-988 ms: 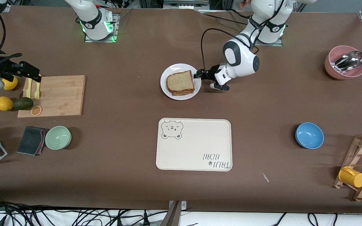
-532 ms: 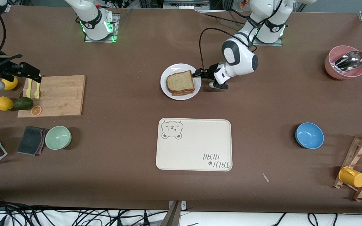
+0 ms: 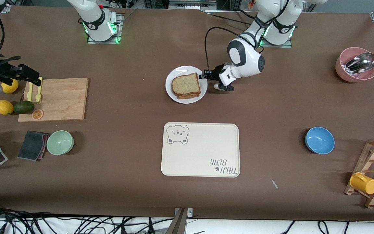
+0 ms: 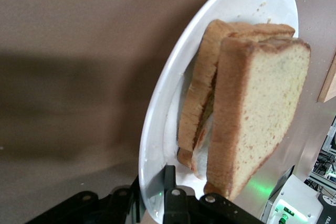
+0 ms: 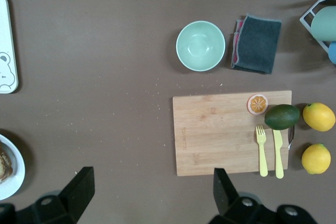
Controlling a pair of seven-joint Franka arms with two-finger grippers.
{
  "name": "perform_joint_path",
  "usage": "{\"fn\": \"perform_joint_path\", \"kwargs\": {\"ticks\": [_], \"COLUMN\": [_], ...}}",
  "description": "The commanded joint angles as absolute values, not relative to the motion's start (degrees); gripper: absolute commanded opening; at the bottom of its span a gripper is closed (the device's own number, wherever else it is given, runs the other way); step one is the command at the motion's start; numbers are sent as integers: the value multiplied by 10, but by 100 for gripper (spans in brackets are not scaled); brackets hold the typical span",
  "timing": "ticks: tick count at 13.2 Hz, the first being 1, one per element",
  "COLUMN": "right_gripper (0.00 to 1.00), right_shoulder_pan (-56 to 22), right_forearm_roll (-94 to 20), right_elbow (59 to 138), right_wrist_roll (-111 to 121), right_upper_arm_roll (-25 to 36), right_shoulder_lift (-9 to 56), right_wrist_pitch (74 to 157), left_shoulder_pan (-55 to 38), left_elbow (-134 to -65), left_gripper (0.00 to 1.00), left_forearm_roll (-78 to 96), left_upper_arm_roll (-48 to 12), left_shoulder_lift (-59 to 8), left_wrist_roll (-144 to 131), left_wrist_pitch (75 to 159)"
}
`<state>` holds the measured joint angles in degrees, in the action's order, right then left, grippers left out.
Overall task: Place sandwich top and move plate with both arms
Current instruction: 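Close the left gripper on the plate rim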
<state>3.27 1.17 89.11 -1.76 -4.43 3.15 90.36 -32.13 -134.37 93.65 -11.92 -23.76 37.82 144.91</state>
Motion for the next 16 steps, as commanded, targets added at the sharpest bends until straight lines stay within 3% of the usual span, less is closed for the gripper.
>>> {"fn": "perform_joint_path", "kwargs": {"ticks": [1,5,13,16], "right_gripper": [100,100,100,100], "right_shoulder_pan": [37,36,29,29], "right_forearm_roll": [11,8,10,6], "right_elbow": [873,873,873,873], "right_wrist_roll": [-9,-32,-60,-55], "right_upper_arm_roll": [-45,-44,-38,-39], "right_shoulder_lift": [37,37,40,44], "right_wrist_pitch": [891,891,901,901], "left_shoulder_pan": [-329,-328,-305,-277], "left_elbow": [-1343,-1342,-1317,-1313], "left_gripper": [9,0,0,0], "left_forearm_roll": [966,967,1005,1041], "left_upper_arm_roll": [-118,-118,-115,-104], "left_shoulder_lift": [-242,-243,-223,-215], "left_wrist_roll": [405,404,415,438], "left_wrist_pitch": [1458,1457,1419,1356]}}
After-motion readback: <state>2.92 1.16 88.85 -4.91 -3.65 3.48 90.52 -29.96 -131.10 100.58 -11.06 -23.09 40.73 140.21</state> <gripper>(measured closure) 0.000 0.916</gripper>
